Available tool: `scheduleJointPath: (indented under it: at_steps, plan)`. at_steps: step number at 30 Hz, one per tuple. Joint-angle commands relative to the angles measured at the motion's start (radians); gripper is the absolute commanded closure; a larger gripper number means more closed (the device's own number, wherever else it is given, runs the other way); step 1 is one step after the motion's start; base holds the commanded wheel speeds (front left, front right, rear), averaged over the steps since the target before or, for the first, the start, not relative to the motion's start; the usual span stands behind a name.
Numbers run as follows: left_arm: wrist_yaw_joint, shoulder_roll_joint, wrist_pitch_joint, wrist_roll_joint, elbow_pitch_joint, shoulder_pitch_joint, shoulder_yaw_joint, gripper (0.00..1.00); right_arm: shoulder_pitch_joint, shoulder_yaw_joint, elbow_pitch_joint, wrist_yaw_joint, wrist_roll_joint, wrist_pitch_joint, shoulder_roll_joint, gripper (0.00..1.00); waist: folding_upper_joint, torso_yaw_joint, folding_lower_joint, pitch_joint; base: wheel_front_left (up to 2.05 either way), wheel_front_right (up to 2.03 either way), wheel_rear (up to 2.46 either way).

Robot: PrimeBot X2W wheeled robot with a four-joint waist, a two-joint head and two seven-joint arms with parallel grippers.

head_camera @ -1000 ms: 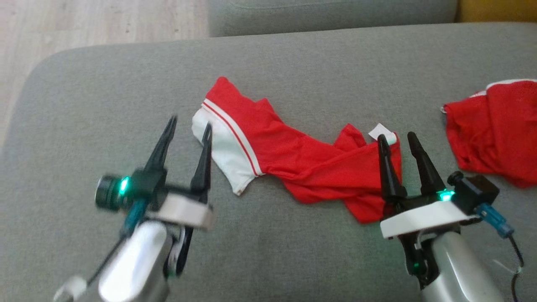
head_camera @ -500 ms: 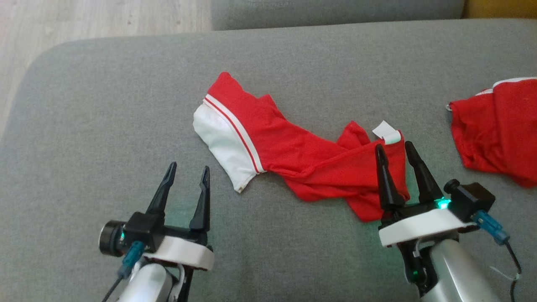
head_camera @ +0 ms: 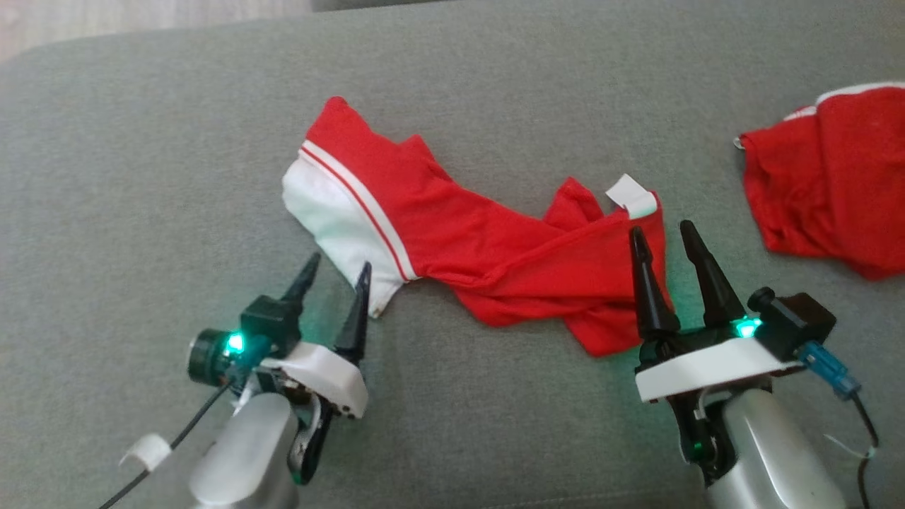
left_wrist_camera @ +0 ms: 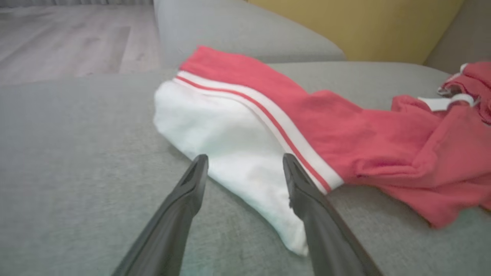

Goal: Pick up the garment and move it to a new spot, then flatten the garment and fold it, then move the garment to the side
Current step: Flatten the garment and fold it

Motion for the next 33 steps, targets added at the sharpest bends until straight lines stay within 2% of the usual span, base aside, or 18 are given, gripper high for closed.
scheduleJointPath:
  at_steps: [1, 7, 8, 9, 12, 16, 20, 25, 28, 33]
  plan:
    - [-0.009, 0.005, 0.006, -0.010, -0.004, -0.036, 0.021, 0.00, -0.029, 0.025, -0.036, -0.001, -0.004, -0.011, 0.001, 0.00, 0.0000, -0.013, -0.0002, 0.011, 0.00, 0.00, 0.00]
    - [-0.015, -0.012, 0.057, -0.022, 0.107, -0.064, 0.005, 0.00, -0.033, 0.023, -0.041, -0.001, 0.000, -0.011, 0.001, 0.00, 0.0000, -0.032, -0.0002, 0.021, 0.00, 0.00, 0.00]
    - [-0.014, -0.012, 0.067, -0.022, 0.125, -0.070, 0.003, 0.68, -0.034, 0.023, -0.042, -0.001, 0.001, -0.011, 0.001, 0.00, 0.0000, -0.034, -0.0002, 0.022, 0.00, 0.00, 0.00]
    - [-0.008, -0.009, 0.072, -0.020, 0.139, -0.076, 0.003, 1.00, -0.035, 0.022, -0.042, -0.001, 0.001, -0.011, 0.001, 0.00, 0.0000, -0.035, -0.0002, 0.023, 0.00, 0.00, 0.00]
    - [0.009, -0.003, 0.049, -0.019, 0.157, -0.093, 0.013, 1.00, -0.037, 0.019, -0.042, -0.001, 0.002, -0.011, 0.001, 0.00, 0.0000, -0.036, -0.0002, 0.021, 0.00, 0.00, 0.00]
    - [0.002, 0.004, -0.030, -0.017, 0.124, -0.104, 0.021, 1.00, -0.033, 0.012, -0.038, -0.001, 0.003, -0.011, 0.001, 0.00, 0.0000, -0.030, -0.0002, 0.003, 0.00, 0.00, 0.00]
    - [-0.008, 0.008, -0.075, -0.017, 0.013, -0.106, 0.037, 1.00, -0.028, 0.012, -0.033, -0.001, 0.010, -0.011, 0.001, 0.00, 0.0000, -0.025, -0.0002, -0.025, 0.00, 0.00, 0.00]
    - [0.005, 0.026, -0.086, -0.008, -0.183, -0.119, 0.065, 1.00, -0.028, 0.027, -0.030, -0.001, 0.025, -0.011, 0.001, 0.00, 0.0000, -0.036, -0.0002, -0.048, 0.00, 0.00, 0.00]
    - [0.002, 0.047, -0.054, 0.003, -0.281, -0.155, 0.062, 1.00, -0.030, 0.032, -0.031, -0.001, 0.038, -0.011, 0.001, 0.00, 0.0000, -0.054, -0.0002, -0.051, 0.00, 0.00, 0.00]
    - [-0.002, 0.104, 0.076, 0.035, -0.358, -0.297, 0.066, 1.00, -0.049, 0.048, -0.045, -0.001, 0.064, -0.011, 0.001, 0.00, 0.0000, -0.102, -0.0002, -0.024, 0.00, 0.00, 0.00]
